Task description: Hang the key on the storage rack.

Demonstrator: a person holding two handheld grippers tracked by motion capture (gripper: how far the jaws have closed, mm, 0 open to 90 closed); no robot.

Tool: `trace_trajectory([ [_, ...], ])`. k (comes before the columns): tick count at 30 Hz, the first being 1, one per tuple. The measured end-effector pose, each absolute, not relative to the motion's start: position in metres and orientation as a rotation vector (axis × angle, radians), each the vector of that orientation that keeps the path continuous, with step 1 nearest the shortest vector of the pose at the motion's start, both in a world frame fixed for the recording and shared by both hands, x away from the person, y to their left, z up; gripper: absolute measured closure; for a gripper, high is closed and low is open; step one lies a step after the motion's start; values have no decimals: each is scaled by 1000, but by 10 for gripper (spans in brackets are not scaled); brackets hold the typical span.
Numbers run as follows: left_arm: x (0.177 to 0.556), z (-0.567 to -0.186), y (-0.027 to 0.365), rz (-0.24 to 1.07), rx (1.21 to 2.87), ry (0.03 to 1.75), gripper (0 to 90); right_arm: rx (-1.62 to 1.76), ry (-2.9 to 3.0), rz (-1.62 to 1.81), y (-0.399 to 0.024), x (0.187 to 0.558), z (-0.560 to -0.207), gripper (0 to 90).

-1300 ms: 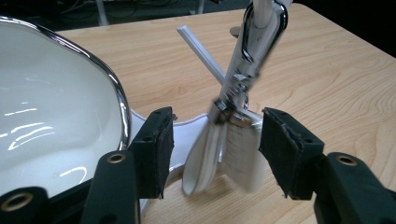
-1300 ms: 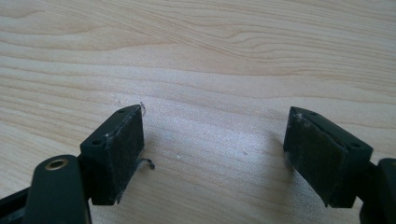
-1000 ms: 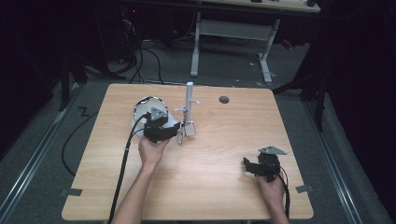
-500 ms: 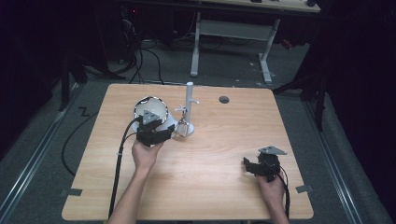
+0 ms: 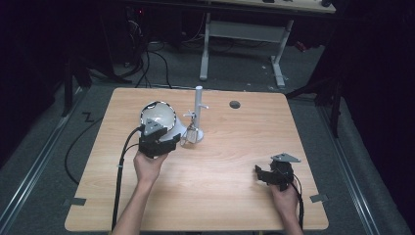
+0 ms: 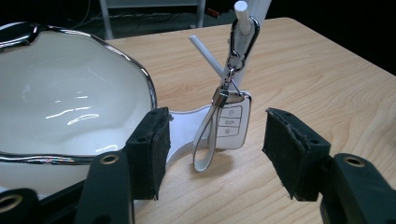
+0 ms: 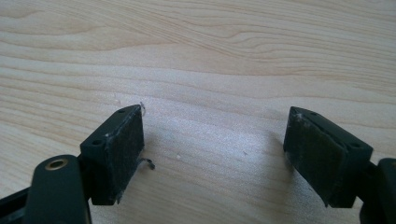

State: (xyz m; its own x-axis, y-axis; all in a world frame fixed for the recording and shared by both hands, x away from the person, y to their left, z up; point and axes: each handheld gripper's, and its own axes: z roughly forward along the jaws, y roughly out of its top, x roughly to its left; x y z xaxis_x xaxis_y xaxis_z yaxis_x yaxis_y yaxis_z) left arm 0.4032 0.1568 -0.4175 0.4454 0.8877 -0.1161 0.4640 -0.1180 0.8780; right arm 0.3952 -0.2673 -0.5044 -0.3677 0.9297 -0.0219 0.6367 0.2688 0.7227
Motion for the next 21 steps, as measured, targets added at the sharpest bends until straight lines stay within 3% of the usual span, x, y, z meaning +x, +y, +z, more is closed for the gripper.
trace_trajectory([
  [21,383,-421,173,557,1698,1180,415,1413,2099,879,-267,395,-504,203],
])
